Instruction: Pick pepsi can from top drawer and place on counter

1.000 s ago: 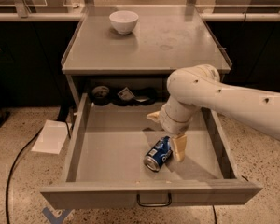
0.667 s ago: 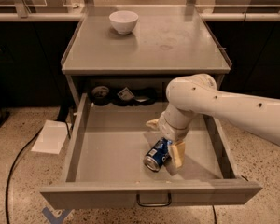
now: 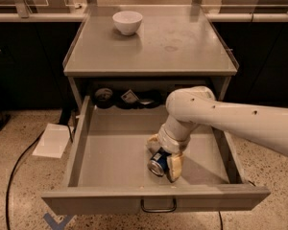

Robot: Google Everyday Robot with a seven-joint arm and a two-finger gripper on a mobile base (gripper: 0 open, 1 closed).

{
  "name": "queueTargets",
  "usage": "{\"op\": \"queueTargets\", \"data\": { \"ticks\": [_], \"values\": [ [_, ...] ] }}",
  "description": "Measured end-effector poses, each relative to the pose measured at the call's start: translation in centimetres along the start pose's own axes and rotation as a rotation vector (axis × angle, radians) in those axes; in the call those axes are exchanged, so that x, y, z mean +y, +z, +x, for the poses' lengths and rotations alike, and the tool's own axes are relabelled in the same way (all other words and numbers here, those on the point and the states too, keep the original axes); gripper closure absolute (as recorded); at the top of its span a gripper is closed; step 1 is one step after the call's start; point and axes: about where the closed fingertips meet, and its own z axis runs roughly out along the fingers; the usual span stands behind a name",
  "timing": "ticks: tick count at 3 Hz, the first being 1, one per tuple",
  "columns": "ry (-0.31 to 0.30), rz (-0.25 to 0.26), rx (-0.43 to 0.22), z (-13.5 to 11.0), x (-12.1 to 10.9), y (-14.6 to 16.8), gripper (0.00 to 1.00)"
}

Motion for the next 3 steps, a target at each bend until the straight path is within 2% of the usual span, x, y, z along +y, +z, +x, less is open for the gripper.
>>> {"op": "queueTargets", "data": {
  "ticks": [2, 3],
  "values": [
    [0.0, -0.001, 0.0, 0.0, 0.0, 0.0, 0.65],
    [0.033, 0.022, 0.006, -0.2, 0.4, -2.8, 0.88]
  ]
}}
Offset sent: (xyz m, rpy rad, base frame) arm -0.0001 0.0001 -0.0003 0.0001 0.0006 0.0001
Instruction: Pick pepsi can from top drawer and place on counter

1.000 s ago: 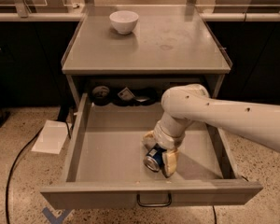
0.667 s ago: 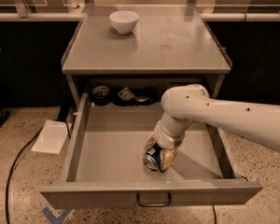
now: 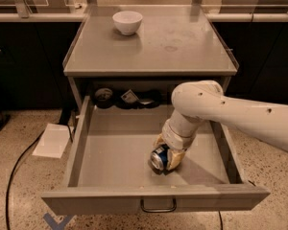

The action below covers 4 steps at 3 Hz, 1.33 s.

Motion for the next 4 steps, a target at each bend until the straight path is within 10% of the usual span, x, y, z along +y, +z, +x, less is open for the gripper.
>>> {"op": "queueTargets", "data": {
  "ticks": [2, 4],
  "values": [
    [-0.013, 0.214, -0.042, -1.5, -0.8, -15.1, 1.0],
    [-0.109, 0.344, 0.081, -1.5, -5.3, -30.0, 1.0]
  ]
}}
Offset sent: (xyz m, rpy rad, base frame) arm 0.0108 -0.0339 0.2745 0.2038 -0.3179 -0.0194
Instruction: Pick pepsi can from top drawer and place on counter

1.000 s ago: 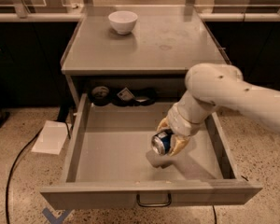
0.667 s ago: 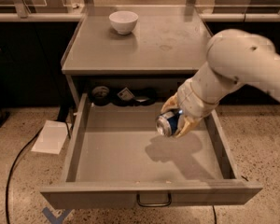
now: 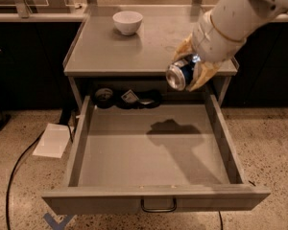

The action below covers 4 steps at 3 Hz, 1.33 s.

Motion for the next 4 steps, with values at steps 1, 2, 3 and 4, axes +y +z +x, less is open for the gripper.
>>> {"op": "queueTargets", "data": {
  "ticks": [1, 2, 3, 4],
  "values": [
    [-0.075, -0.005, 0.101, 2.5, -5.4, -1.6, 1.0],
    [-0.101, 0.068, 0.118, 1.8, -9.0, -4.0, 1.0],
    [-0.102, 0.068, 0.118, 1.7, -9.0, -4.0, 1.0],
    [-0.113, 0.105, 0.128, 2.9, -11.2, -2.8, 1.0]
  ]
}}
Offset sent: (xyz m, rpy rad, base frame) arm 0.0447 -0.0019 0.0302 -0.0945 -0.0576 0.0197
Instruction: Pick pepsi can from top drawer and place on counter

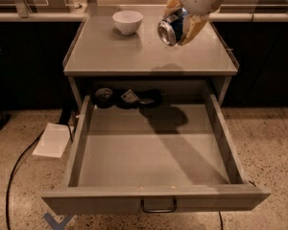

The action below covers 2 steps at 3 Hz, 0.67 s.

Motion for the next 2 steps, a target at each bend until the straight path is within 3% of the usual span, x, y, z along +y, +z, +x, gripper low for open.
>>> {"op": "queueTargets", "data": {
  "ticks": [2],
  "values": [
    [-0.054, 0.029, 0.02, 4.5, -6.7, 7.7, 1.0]
  ]
}}
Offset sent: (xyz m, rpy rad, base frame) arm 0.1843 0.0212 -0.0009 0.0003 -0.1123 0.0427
